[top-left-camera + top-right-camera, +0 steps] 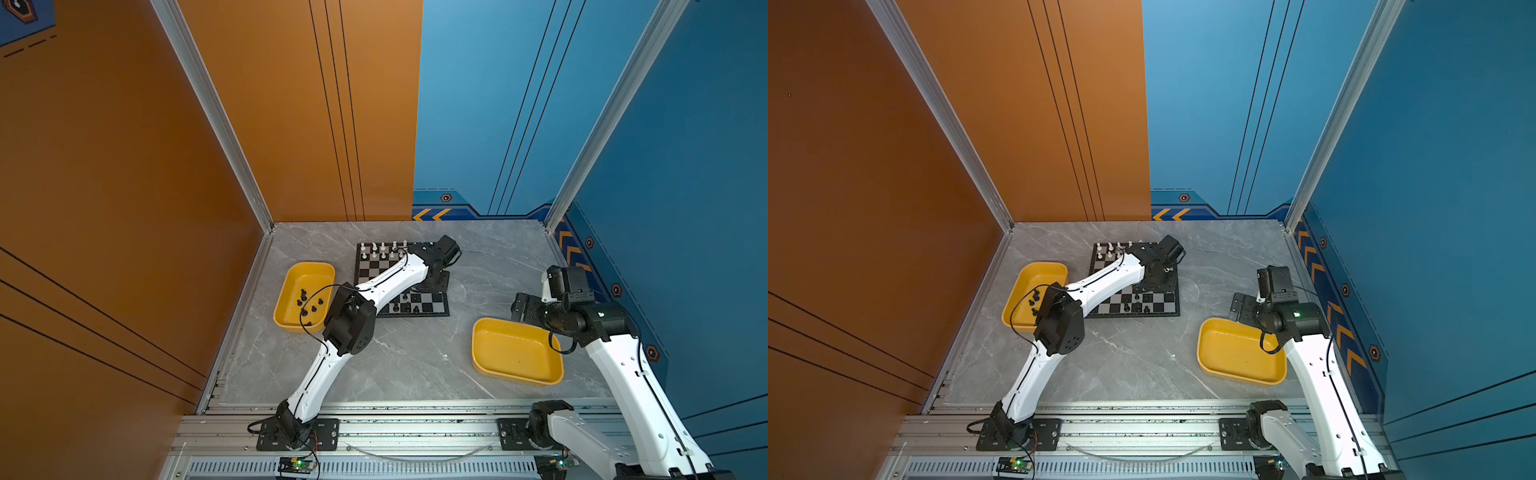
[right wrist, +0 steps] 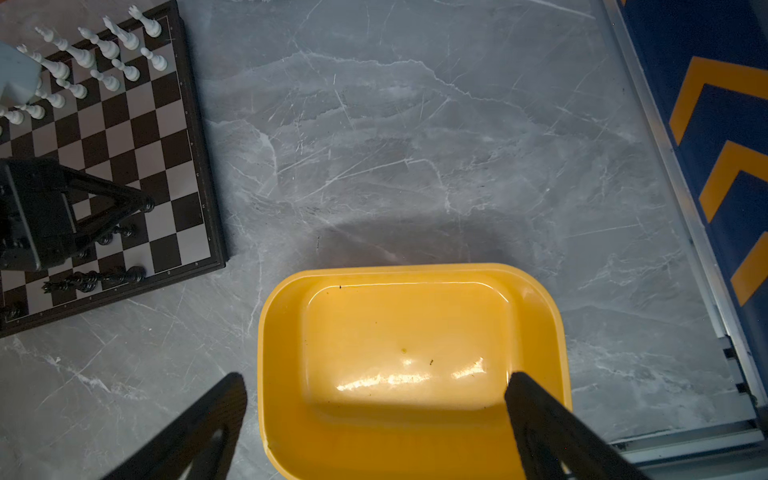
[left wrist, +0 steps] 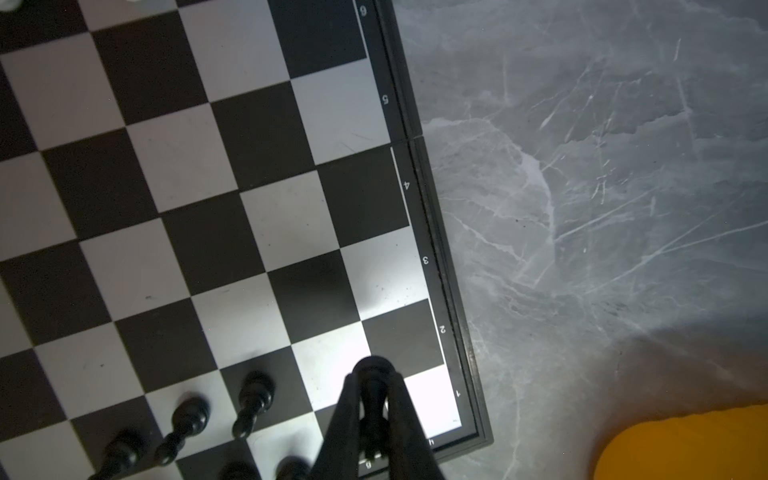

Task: Set up the chess pieces on the board
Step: 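Carry the rook to the near row while the right gripper moves over the empty tray, then lower the black rook onto the other corner square of the near row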

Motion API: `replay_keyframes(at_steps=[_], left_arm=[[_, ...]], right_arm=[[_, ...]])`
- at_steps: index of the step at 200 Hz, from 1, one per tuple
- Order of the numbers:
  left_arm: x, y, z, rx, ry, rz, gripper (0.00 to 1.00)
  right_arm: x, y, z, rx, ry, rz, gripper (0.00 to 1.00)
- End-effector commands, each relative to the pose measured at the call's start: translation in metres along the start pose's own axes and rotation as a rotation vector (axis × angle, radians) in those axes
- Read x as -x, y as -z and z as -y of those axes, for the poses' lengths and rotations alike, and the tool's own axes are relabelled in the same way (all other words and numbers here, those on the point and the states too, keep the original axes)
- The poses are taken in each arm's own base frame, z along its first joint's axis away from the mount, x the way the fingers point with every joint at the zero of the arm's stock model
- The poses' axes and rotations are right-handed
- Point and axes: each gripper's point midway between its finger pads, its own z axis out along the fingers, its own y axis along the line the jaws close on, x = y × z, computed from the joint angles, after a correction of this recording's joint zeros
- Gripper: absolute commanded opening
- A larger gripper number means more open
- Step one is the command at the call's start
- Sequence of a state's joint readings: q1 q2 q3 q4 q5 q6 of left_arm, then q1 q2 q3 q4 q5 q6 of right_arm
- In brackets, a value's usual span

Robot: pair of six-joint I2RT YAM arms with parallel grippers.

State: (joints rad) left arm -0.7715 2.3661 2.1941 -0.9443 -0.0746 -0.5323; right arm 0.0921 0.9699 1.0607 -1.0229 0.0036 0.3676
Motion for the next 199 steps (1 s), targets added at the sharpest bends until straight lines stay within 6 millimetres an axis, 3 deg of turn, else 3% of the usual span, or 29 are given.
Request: replay_keyframes(at_steps=[1, 103, 199], left_arm=[[-0.014, 0.001, 0.011, -0.015, -0.019, -0.040, 0.05], [-0.051, 0.005, 0.017, 0.005, -0.081, -0.118, 0.04], [-0.050, -0.003, 0.031, -0.006, -0.106, -0.109, 0.06]], right_arm=[[-0.012, 0.001, 0.005, -0.007, 0.008, -0.037, 1.00], [-0.021, 0.000, 0.010, -0.010, 0.000, -0.051, 1.00], [-0.028, 0.014, 0.015, -0.016, 0.004, -0.034, 1.00]])
